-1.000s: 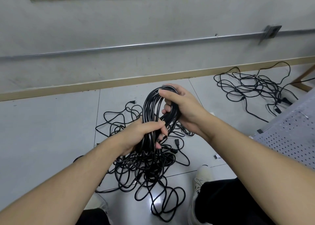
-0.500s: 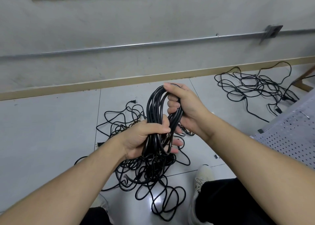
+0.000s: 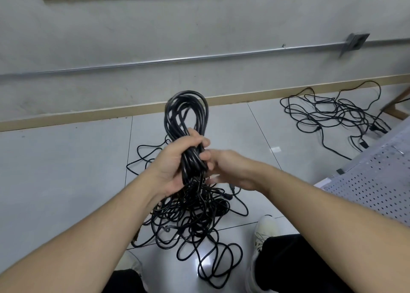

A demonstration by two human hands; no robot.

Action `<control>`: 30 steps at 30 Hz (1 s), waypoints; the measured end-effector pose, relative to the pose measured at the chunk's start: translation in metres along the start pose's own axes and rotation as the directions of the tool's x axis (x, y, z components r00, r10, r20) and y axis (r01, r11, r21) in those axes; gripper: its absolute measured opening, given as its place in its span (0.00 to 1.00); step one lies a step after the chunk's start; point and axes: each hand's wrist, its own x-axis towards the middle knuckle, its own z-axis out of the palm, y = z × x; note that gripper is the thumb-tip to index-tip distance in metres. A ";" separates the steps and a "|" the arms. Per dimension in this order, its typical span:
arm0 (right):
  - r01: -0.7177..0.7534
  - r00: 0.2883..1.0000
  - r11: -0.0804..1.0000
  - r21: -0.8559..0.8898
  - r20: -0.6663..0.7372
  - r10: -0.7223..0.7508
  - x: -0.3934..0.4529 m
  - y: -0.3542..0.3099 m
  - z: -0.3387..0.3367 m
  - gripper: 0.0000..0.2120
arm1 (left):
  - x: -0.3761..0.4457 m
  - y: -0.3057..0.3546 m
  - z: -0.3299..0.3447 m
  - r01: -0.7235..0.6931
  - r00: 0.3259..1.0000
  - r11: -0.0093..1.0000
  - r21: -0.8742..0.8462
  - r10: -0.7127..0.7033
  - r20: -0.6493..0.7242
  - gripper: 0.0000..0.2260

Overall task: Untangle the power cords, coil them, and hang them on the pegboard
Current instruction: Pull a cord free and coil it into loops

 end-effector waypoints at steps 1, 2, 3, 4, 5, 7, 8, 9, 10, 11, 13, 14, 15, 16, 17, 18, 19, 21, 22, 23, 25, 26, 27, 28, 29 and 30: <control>-0.019 0.995 0.994 -0.109 0.099 0.030 -0.002 0.002 0.002 0.15 | 0.001 0.003 -0.002 -0.024 1.000 0.998 -0.057 0.023 -0.018 0.11; -0.006 0.980 0.979 -0.203 0.195 0.047 -0.004 0.003 0.003 0.15 | 0.001 0.007 -0.005 -0.055 0.998 0.993 -0.105 0.052 -0.039 0.11; 0.021 0.962 0.963 -0.268 0.268 0.054 -0.005 0.003 0.003 0.19 | 0.001 0.010 -0.008 -0.088 0.995 0.987 -0.132 0.079 -0.069 0.10; 0.036 0.950 0.953 -0.302 0.307 0.061 -0.006 0.002 0.003 0.21 | 0.001 0.013 -0.010 -0.118 0.989 0.982 -0.145 0.104 -0.101 0.09; 0.033 0.943 0.950 -0.311 0.325 0.074 -0.007 0.000 0.002 0.17 | 0.001 0.016 -0.011 -0.143 0.983 0.978 -0.149 0.123 -0.139 0.09; 0.044 0.949 0.938 -0.343 0.308 0.068 -0.007 -0.004 0.002 0.05 | 0.002 0.020 -0.015 -0.176 0.961 0.977 -0.122 0.144 -0.235 0.09; 0.039 0.956 0.926 -0.376 0.282 0.074 -0.007 -0.007 0.003 0.04 | 0.003 0.020 -0.018 -0.183 0.944 0.979 -0.085 0.151 -0.292 0.09; 0.018 0.962 0.909 -0.417 0.254 0.098 -0.008 -0.008 0.002 0.08 | 0.004 0.021 -0.021 -0.184 0.921 0.982 -0.035 0.160 -0.356 0.09; -0.008 0.968 0.883 -0.469 0.218 0.125 -0.008 -0.009 0.000 0.11 | 0.005 0.021 -0.024 -0.184 0.892 0.983 0.015 0.173 -0.417 0.08; -0.030 0.975 0.850 -0.526 0.173 0.142 -0.010 -0.012 -0.002 0.13 | 0.005 0.021 -0.026 -0.182 0.862 0.982 0.056 0.187 -0.471 0.07; -0.050 0.988 0.807 -0.588 0.088 0.125 -0.016 -0.017 -0.010 0.16 | 0.005 0.021 -0.029 -0.182 0.818 0.977 0.113 0.214 -0.533 0.07; -0.047 0.993 0.819 -0.572 0.059 0.099 -0.019 -0.020 -0.014 0.17 | 0.005 0.021 -0.029 -0.179 0.810 0.975 0.130 0.221 -0.543 0.08; -0.033 0.997 0.844 -0.535 0.039 0.064 -0.023 -0.023 -0.017 0.18 | 0.006 0.020 -0.029 -0.173 0.804 0.974 0.147 0.226 -0.550 0.09; -0.008 1.000 0.873 -0.487 0.022 0.021 -0.026 -0.025 -0.020 0.19 | 0.007 0.018 -0.030 -0.167 0.801 0.971 0.171 0.234 -0.550 0.10; 0.027 1.000 0.900 -0.434 0.003 -0.028 -0.027 -0.025 -0.023 0.20 | 0.008 0.017 -0.032 -0.157 0.794 0.967 0.198 0.243 -0.557 0.11; 0.064 0.997 0.926 -0.372 -0.022 -0.077 -0.028 -0.025 -0.026 0.21 | 0.008 0.015 -0.034 -0.140 0.790 0.962 0.234 0.251 -0.559 0.12; 0.103 0.991 0.949 -0.299 -0.048 -0.123 -0.028 -0.026 -0.028 0.20 | 0.008 0.015 -0.036 -0.115 0.792 0.956 0.270 0.252 -0.556 0.12; 0.193 0.973 0.969 -0.151 -0.099 -0.210 -0.026 -0.026 -0.030 0.17 | 0.009 0.015 -0.040 -0.059 0.808 0.942 0.330 0.239 -0.538 0.09; 0.240 0.961 0.966 -0.094 -0.116 -0.250 -0.025 -0.027 -0.030 0.15 | 0.010 0.016 -0.041 -0.032 0.826 0.938 0.345 0.219 -0.519 0.08; 0.280 0.951 0.959 -0.053 -0.121 -0.284 -0.024 -0.028 -0.027 0.14 | 0.010 0.016 -0.042 0.000 0.843 0.934 0.358 0.193 -0.503 0.06; 0.327 0.936 0.944 -0.043 -0.121 -0.329 -0.025 -0.029 -0.018 0.12 | 0.011 0.012 -0.044 0.067 0.867 0.890 0.451 0.172 -0.468 0.02; 0.346 0.926 0.933 -0.099 -0.126 -0.356 -0.025 -0.028 -0.013 0.12 | 0.010 0.010 -0.043 0.086 0.874 0.846 0.525 0.189 -0.448 0.04; 0.364 0.910 0.913 -0.184 -0.137 -0.390 -0.023 -0.027 -0.009 0.12 | 0.009 0.007 -0.043 0.091 0.881 0.800 0.592 0.213 -0.423 0.05; 0.379 0.893 0.888 -0.261 -0.150 -0.425 -0.023 -0.027 -0.005 0.13 | 0.008 0.005 -0.039 0.089 0.893 0.781 0.618 0.213 -0.397 0.06; 0.387 0.874 0.869 -0.308 -0.176 -0.452 -0.023 -0.028 -0.003 0.13 | 0.007 0.003 -0.034 0.101 0.904 0.790 0.605 0.181 -0.387 0.07; 0.392 0.857 0.863 -0.318 -0.216 -0.469 -0.023 -0.030 -0.002 0.13 | 0.006 0.002 -0.028 0.120 0.912 0.802 0.585 0.144 -0.384 0.09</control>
